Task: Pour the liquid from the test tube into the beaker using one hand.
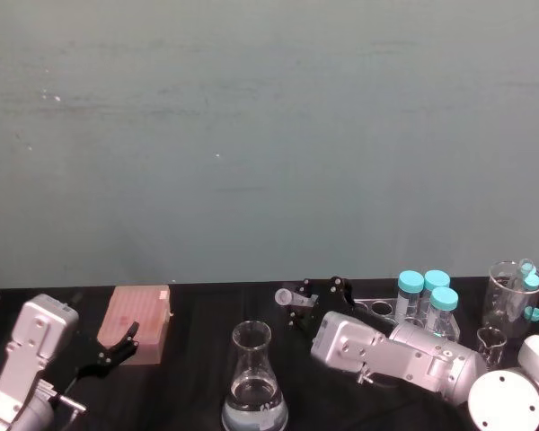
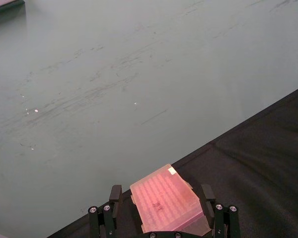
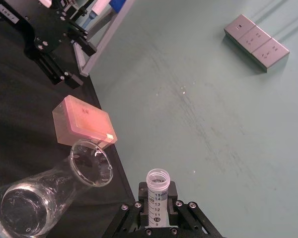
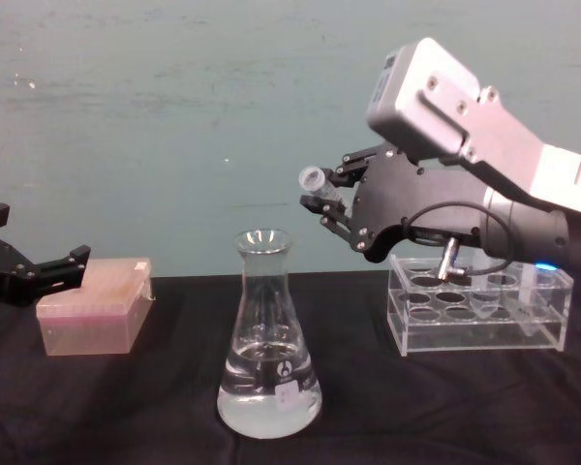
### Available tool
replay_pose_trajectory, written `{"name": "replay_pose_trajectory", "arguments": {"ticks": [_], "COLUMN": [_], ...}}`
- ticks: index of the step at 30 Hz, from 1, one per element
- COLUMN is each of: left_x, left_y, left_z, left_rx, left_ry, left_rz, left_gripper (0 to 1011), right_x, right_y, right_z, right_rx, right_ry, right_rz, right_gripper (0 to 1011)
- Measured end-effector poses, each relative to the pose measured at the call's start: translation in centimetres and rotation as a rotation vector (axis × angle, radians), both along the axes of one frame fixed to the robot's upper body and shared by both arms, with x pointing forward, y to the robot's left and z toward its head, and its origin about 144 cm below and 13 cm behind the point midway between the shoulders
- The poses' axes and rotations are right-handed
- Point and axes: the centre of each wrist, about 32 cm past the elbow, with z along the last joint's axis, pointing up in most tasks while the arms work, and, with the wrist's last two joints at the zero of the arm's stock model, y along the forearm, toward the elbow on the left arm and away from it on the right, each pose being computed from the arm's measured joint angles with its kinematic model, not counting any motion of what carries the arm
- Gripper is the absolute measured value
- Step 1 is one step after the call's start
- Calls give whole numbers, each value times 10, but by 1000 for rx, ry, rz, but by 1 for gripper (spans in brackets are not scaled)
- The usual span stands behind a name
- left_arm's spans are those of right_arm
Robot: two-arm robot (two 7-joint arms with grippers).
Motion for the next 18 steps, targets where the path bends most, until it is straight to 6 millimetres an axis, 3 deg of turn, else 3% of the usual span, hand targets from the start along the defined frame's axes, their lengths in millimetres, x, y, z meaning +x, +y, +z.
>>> {"name": "replay_pose_trajectory", "arguments": {"ticks": [18], "left_x": [0], "left_y": [0], "left_z": [0], "left_rx": [0], "left_ry": [0], "left_rz": [0], "left_gripper": [1000], "right_x": [2], "right_y": [9], "right_z": [0], "right_rx": [-78], "right_ry": [-99], "right_rz": [15], "right_gripper": [204]}}
